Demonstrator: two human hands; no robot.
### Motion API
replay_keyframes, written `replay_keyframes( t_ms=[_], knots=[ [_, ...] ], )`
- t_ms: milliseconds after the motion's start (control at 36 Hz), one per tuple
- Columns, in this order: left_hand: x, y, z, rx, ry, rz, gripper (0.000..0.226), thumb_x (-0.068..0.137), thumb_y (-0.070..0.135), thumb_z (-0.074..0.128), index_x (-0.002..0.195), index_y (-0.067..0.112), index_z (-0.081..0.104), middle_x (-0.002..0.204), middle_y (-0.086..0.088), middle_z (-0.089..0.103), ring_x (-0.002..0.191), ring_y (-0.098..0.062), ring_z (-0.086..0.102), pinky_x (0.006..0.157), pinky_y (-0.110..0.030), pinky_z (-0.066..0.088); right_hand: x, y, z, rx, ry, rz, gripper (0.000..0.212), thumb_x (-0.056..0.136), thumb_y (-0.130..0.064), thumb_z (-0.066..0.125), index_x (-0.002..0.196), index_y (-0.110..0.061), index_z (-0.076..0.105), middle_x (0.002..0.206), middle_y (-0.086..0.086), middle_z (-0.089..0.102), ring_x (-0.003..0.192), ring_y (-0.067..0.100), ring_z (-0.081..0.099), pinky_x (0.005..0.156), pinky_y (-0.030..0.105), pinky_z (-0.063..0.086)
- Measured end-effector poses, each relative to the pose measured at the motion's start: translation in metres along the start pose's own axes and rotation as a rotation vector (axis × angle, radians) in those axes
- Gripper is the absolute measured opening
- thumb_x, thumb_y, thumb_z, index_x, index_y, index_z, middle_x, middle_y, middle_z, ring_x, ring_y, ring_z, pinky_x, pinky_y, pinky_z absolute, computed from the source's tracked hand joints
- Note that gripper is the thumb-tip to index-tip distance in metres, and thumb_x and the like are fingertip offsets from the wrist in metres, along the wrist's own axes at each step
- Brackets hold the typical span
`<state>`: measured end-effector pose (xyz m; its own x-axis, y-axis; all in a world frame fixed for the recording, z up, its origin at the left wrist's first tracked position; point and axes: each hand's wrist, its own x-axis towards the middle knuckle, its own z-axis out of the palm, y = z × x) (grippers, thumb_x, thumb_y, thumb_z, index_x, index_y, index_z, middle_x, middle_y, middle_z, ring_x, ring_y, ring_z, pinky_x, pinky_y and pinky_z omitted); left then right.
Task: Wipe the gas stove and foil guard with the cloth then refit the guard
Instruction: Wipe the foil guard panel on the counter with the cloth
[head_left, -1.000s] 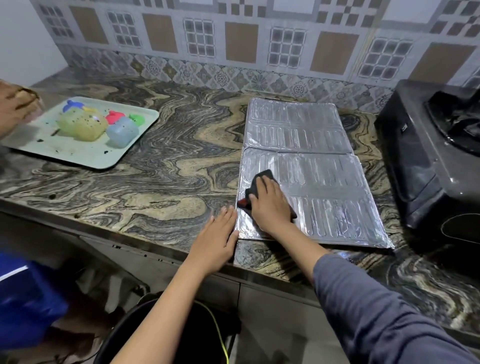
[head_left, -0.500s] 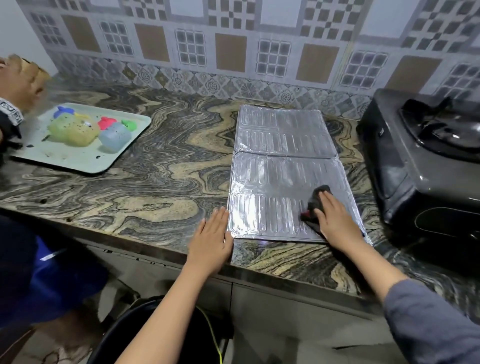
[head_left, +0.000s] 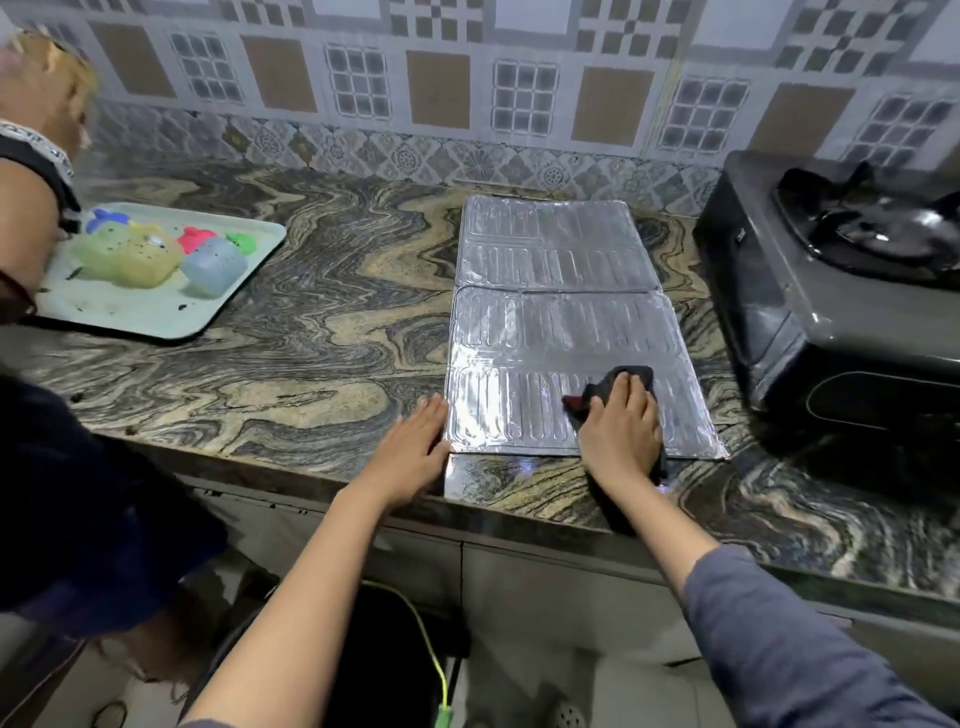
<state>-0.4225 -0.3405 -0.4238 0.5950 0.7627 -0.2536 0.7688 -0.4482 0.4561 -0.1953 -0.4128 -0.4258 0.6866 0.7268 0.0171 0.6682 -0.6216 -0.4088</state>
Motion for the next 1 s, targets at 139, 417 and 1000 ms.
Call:
replay_keyframes(
  t_ms=[139,417,1000],
  knots=[
    [0.000,-0.001,0.000,-0.026,0.004,0.014,0.059,0.100,0.026,0.033,0.149,0.017,0.003,0.158,0.003,-0.004,0.146,-0.011,-0.005,0.119,-0.033,-0.002,-0.022,-0.035,0.017,0.011,-0.065,-0.105,0.055,0.098,-0.033,0.029,0.147,-0.013,0.014,0.157,0.003,0.011,0.143,0.027,0.010,0.114,0.043,0.016],
    [-0.011,-0.006,0.016,-0.061,0.237,0.011,0.053,0.098,0.035,0.037,0.147,0.020,0.023,0.157,0.004,0.012,0.145,-0.008,0.007,0.119,-0.031,0.005,-0.035,-0.066,0.032,0.034,-0.191,-0.383,0.053,0.097,-0.030,0.032,0.147,-0.016,0.019,0.156,0.000,0.015,0.143,0.020,0.011,0.115,0.038,0.013],
    [-0.014,0.002,0.024,0.006,0.293,-0.082,0.048,0.098,0.033,0.030,0.146,0.028,0.024,0.156,0.012,0.011,0.145,-0.005,0.006,0.120,-0.034,0.005,-0.014,0.002,0.002,0.038,-0.414,-0.880,0.054,0.090,-0.043,0.027,0.140,-0.025,0.036,0.147,-0.008,0.036,0.136,0.012,0.031,0.112,0.031,0.028]
  ],
)
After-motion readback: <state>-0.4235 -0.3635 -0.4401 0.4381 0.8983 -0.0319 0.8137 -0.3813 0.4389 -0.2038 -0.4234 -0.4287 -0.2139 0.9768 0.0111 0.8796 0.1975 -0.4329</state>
